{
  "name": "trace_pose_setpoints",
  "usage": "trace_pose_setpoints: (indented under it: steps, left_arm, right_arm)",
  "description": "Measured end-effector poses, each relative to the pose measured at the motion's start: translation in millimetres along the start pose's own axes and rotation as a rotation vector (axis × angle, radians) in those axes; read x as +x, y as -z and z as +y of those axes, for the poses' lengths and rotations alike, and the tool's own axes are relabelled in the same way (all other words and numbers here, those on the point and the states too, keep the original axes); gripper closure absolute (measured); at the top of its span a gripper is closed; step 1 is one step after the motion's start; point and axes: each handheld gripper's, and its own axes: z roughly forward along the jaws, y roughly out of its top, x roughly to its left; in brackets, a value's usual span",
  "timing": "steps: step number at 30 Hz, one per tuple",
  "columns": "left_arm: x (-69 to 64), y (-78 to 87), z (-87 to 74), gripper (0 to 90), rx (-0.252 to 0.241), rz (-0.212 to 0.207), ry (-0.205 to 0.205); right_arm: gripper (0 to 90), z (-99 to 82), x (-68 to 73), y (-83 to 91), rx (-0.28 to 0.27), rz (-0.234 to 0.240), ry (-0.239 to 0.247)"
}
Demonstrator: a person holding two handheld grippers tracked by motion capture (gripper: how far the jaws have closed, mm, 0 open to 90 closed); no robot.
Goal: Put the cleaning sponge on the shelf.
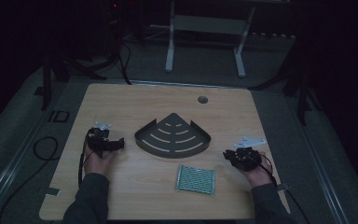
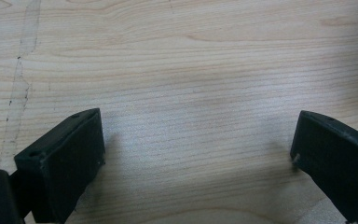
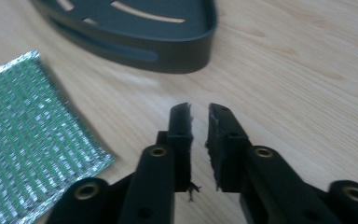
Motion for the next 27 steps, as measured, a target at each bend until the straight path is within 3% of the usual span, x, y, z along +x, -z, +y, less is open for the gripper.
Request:
trace_pose_setpoints:
  steps: [8,27]
  left_arm:
    - [0.0,0.0,0.0,3.0,0.000,0.000,0.000]
    - [-0.1,0.0,0.0,3.1,-0.001,0.000,0.001]
  right_arm:
    - [89.7,11.2,8.5,1.3,0.044,0.029,0.107]
    - [89.8,24.6,34.5,-2.2,0.102,0.107,0.215]
